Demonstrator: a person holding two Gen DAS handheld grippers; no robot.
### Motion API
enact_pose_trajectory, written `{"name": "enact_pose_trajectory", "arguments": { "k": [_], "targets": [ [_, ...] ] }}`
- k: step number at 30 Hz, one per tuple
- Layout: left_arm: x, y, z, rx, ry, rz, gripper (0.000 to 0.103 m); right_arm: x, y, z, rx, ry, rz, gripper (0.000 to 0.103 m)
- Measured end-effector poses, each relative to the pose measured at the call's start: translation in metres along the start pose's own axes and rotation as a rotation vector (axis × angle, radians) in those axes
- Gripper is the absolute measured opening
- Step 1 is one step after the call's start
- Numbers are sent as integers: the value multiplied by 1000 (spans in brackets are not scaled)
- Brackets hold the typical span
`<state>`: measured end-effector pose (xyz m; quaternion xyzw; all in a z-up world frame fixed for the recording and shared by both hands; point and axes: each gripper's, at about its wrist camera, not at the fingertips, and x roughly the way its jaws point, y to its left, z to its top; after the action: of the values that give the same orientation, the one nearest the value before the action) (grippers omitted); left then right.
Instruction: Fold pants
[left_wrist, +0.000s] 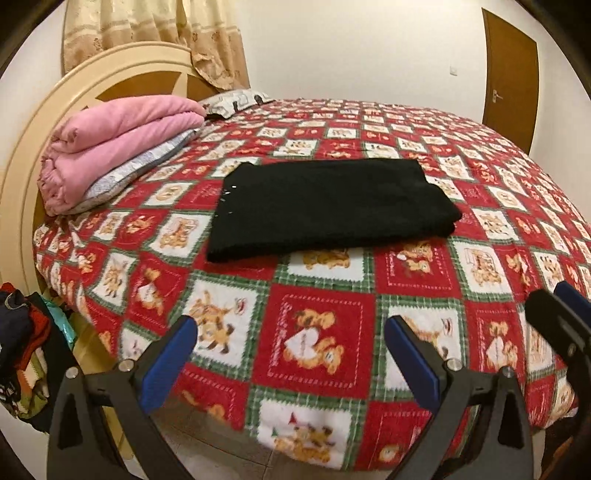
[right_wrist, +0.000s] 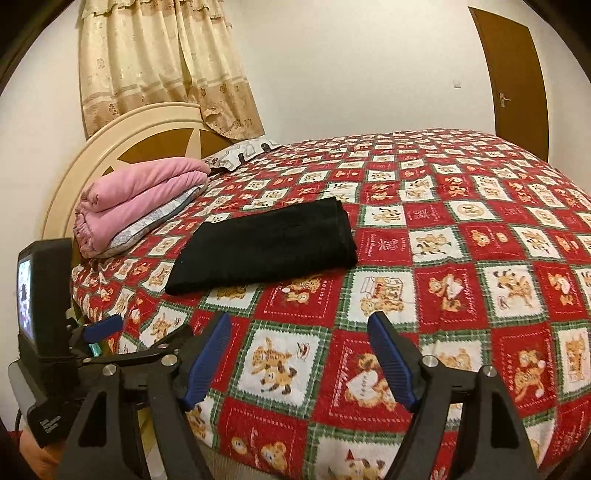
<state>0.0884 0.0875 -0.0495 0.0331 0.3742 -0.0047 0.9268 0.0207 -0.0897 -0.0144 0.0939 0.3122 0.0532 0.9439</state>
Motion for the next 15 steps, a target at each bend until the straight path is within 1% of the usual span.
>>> {"name": "enact_pose_trajectory", "arguments": {
  "k": [3,5,7,11,14,15],
  "targets": [
    [-16,9,-8,-32,-48,-4,103,-15,1,-4,-15,-26,0,78],
    [-30,13,-11,-53,-99,-20,103,-25,2,-4,-16,-53,3,78],
    [-47,13,-11,-52,-155,-32,103,-39,2,-4,-12,-94,8,78],
    [-76,10,-7,-18,-265,4,103,-67,1,-3,-25,-181,-1,79],
    [-94,10,-6,-11,-337,24,103,-87,1,-3,-38,-246,-16,86],
    [-96,10,-6,-12,-345,25,103,-92,1,-3,-42,-263,-20,87]
  ]
}}
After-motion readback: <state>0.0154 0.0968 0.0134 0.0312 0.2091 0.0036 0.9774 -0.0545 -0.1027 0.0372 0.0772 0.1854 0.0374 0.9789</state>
